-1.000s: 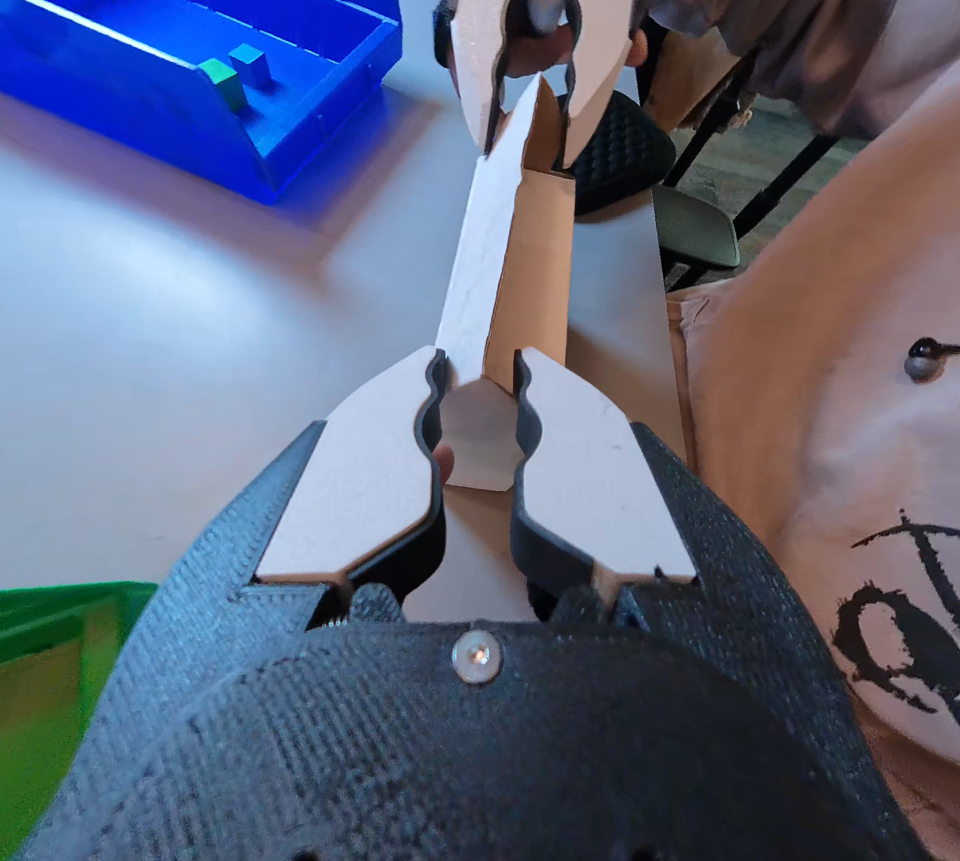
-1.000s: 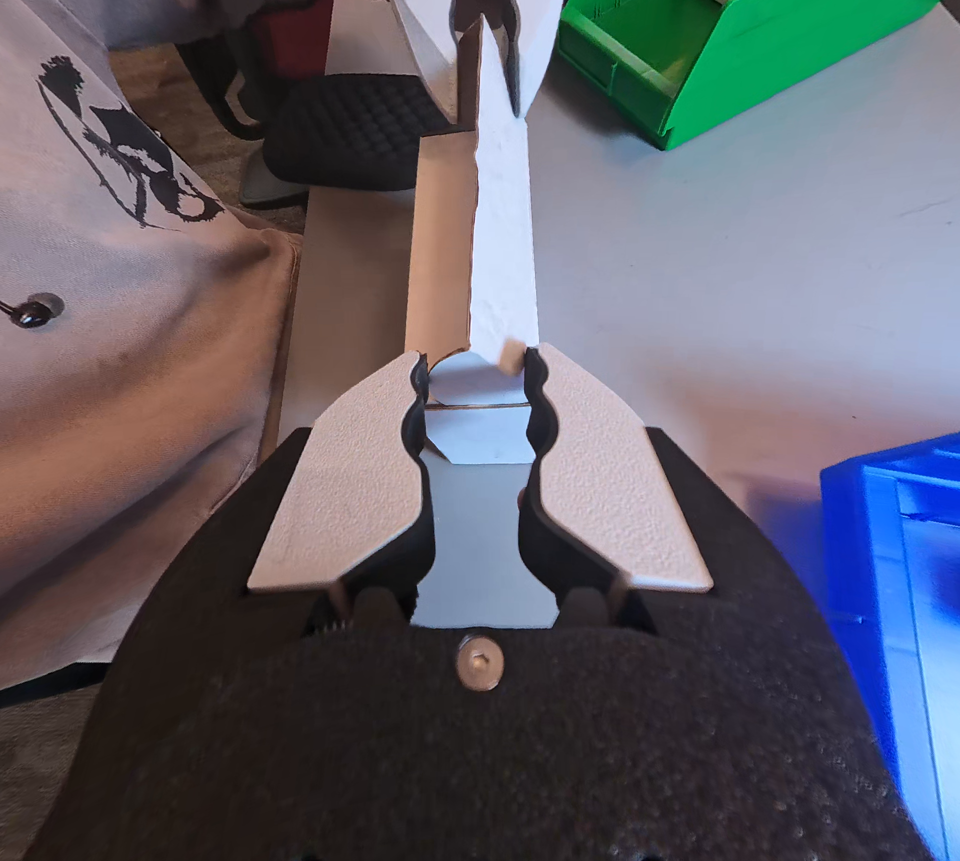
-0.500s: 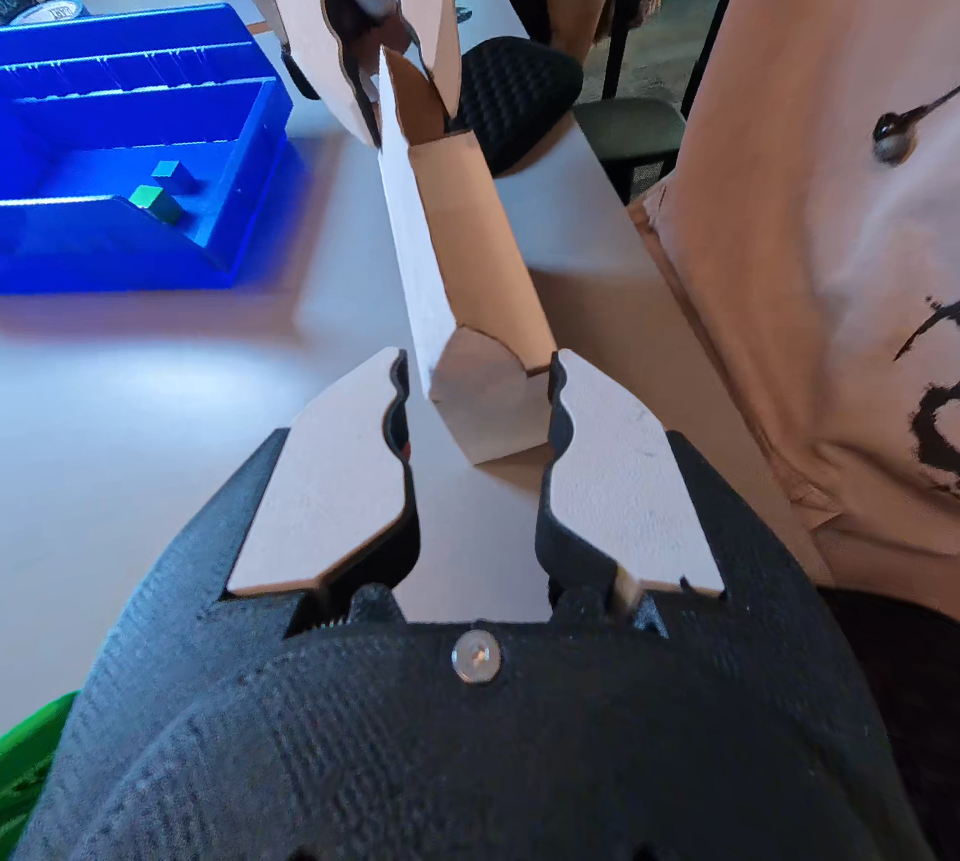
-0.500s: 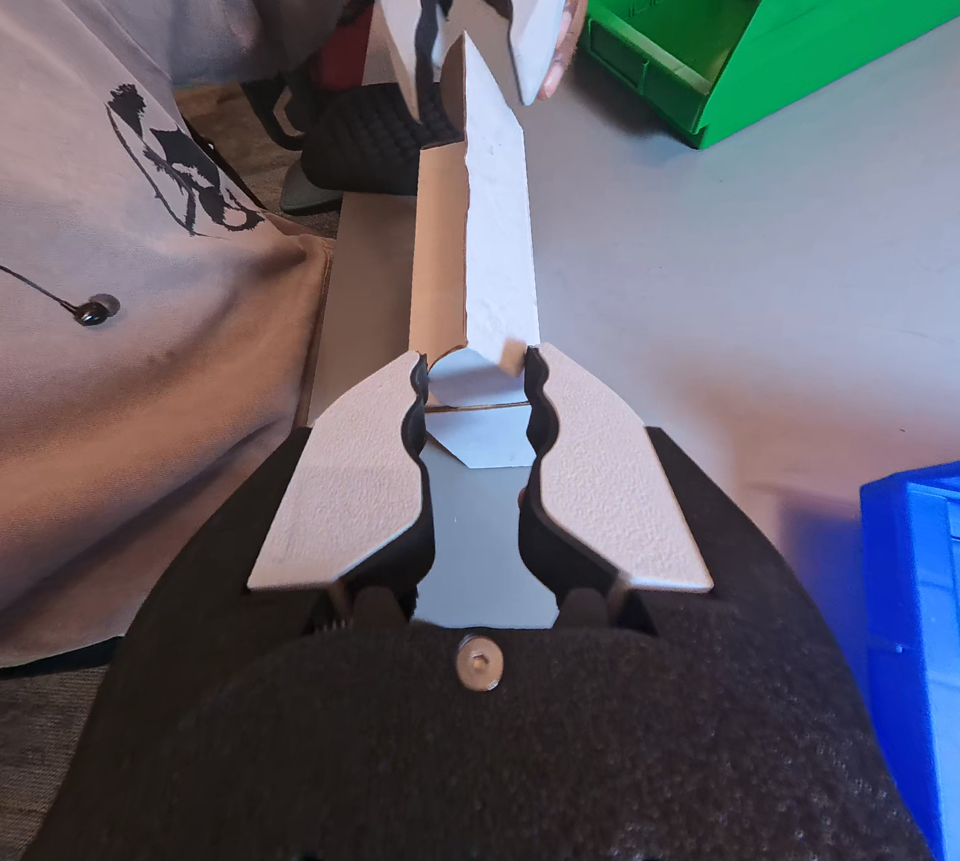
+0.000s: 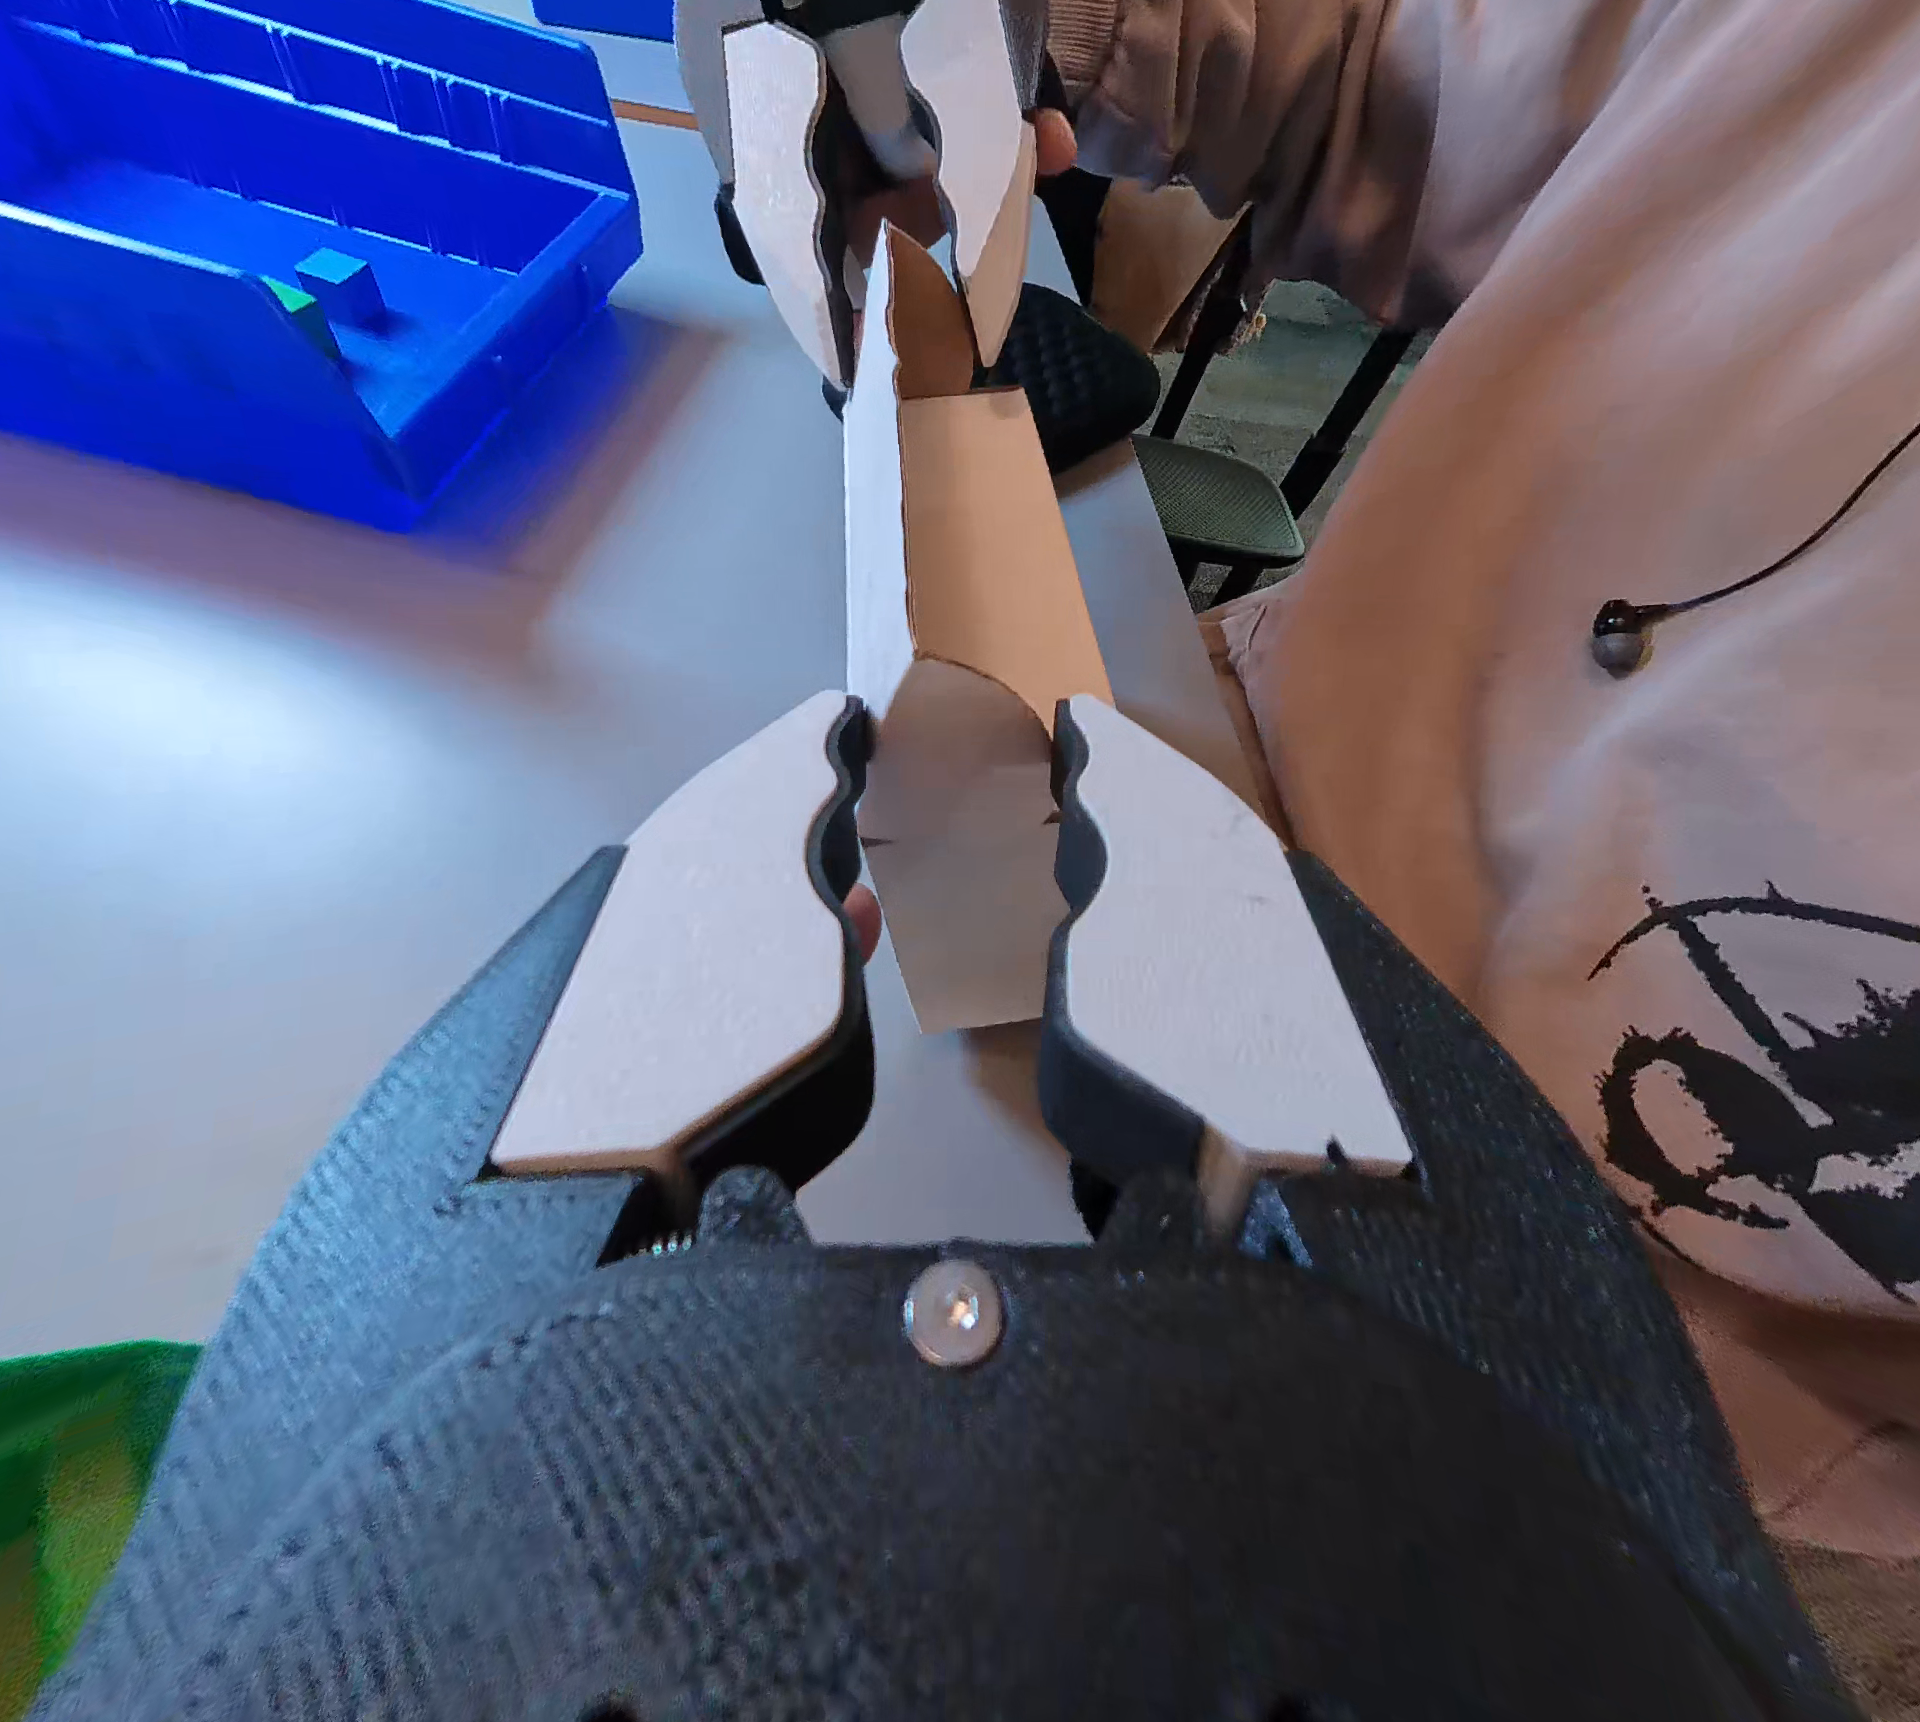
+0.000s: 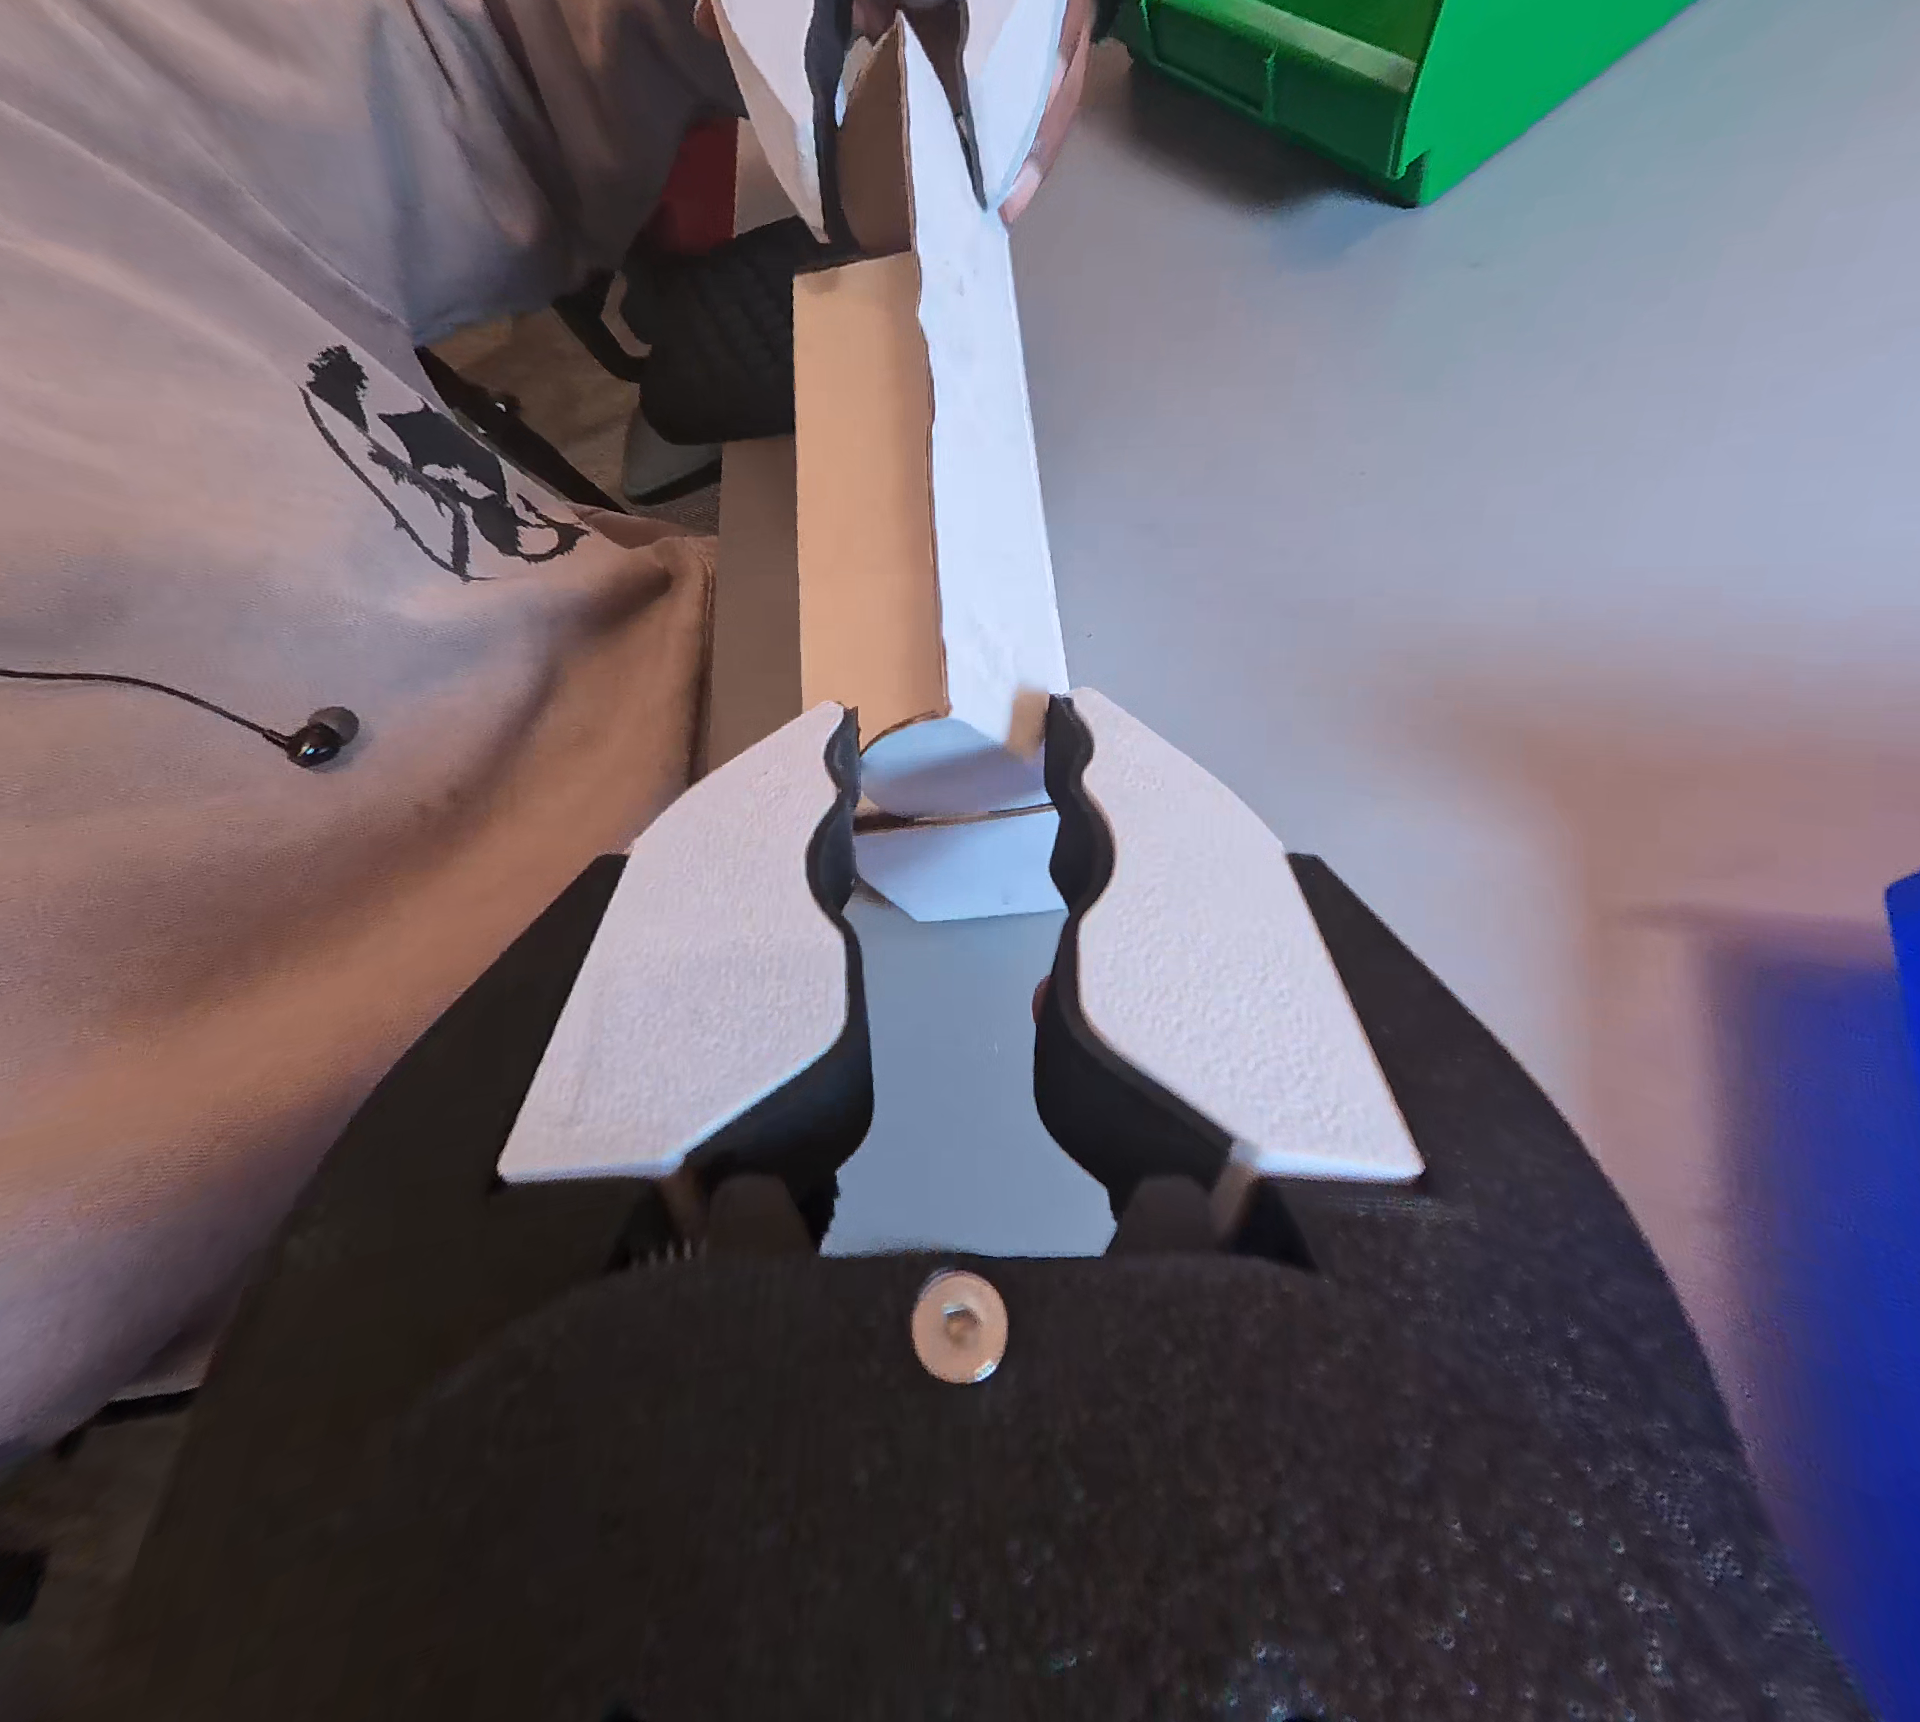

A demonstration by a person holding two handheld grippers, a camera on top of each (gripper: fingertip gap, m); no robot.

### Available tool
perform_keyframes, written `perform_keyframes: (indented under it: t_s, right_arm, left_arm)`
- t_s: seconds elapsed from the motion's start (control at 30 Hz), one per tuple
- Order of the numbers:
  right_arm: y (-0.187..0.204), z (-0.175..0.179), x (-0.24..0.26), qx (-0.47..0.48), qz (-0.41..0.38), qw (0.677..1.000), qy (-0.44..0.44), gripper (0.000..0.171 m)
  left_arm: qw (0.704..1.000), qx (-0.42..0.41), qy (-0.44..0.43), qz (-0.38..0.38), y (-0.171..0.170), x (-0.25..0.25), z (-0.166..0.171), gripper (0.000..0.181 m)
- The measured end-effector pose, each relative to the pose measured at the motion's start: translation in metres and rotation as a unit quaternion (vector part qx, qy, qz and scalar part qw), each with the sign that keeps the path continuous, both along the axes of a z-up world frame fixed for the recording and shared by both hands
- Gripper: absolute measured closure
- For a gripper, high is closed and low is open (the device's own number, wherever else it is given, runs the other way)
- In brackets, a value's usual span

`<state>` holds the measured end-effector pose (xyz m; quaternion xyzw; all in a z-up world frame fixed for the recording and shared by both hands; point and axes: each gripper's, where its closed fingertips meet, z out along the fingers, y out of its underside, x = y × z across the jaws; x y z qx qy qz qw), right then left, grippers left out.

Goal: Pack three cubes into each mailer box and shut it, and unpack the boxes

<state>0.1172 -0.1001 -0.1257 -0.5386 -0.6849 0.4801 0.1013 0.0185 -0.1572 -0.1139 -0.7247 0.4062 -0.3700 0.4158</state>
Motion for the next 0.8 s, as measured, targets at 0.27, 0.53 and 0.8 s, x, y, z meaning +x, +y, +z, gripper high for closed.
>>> perform_keyframes:
  t_s: [0.27,0.53,0.8]
  right_arm:
    - [-0.002,0.003,-0.003,0.125,0.007,0.991,0.05,0.141]
    - [-0.014,0.005,0.0,0.122,0.009,0.99,0.073,0.141]
    - [-0.022,0.003,0.004,0.16,0.03,0.982,0.091,0.141]
  left_arm:
    - [0.999,-0.038,-0.01,0.026,-0.006,-0.001,-0.006,0.147]
    - [0.998,-0.035,-0.037,0.028,-0.01,-0.001,-0.007,0.148]
    - [0.991,0.11,0.075,0.002,-0.025,0.006,-0.013,0.147]
